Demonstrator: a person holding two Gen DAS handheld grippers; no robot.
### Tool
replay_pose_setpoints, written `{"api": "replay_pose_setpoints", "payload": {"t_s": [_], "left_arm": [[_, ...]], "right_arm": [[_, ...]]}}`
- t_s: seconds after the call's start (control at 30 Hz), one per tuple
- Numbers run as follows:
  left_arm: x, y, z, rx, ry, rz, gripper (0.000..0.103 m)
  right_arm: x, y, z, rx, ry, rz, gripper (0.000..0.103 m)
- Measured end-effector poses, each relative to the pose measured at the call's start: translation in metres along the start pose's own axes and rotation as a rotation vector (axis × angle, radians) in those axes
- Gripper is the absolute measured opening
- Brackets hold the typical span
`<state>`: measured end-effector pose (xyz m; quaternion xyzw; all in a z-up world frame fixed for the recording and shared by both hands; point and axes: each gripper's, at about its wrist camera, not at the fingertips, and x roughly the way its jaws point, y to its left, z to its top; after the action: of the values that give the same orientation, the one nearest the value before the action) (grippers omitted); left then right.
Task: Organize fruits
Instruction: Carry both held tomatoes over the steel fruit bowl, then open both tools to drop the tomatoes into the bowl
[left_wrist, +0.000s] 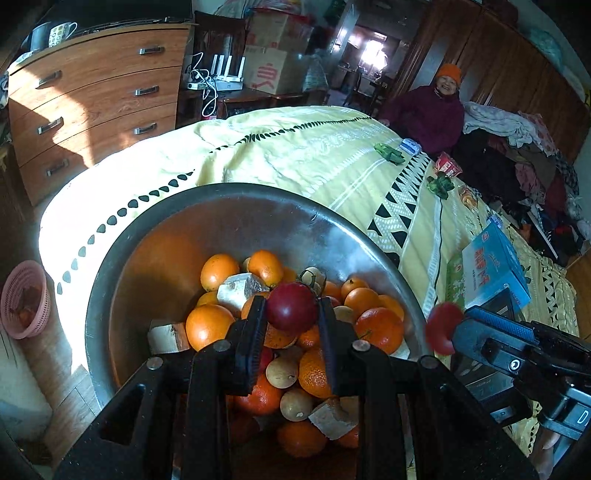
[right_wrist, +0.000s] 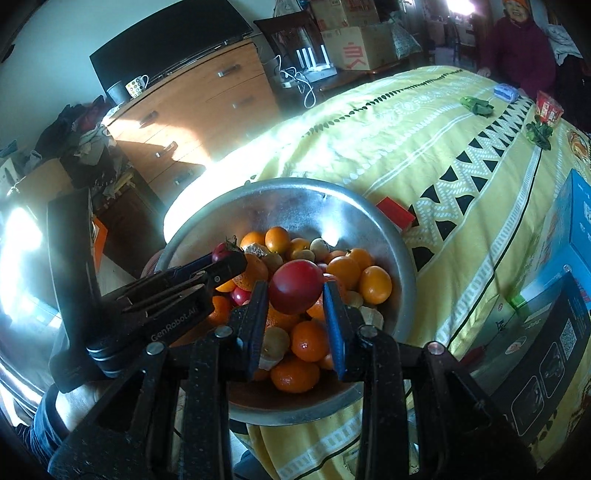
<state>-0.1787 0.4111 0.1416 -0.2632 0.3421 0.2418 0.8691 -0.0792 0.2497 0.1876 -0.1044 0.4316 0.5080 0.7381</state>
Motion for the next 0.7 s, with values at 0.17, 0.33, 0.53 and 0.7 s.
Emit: {"api": "replay_pose_setpoints", "payload": {"t_s": [0.17,0.33,0.53,0.7], "left_arm": [[-0.001,0.005,0.0,-0.024,-0.004,0.026,0.064],[-0.008,0.006,0.0,-0.033,-0.032,0.067,0.074],[-0.029,-0.006,0.003,-0.029,-0.074,0.059,0.074],[-0.073,-0.06,0.002,0.093,-0.204,-0.01,0.074]], "right_arm": [[0.001,0.001,0.0,0.005,0.005,-0.022,0.052],[-0.015,-0.003,-0.002,0.031,-0.037,-0.028,0.074],[-0.062,-0.001,-0.01,-0.009,-0.148,-0.052,0.075],[-0.137,-0.017,-0.044,-0.019,-0.35,-0.144,0.075]]}}
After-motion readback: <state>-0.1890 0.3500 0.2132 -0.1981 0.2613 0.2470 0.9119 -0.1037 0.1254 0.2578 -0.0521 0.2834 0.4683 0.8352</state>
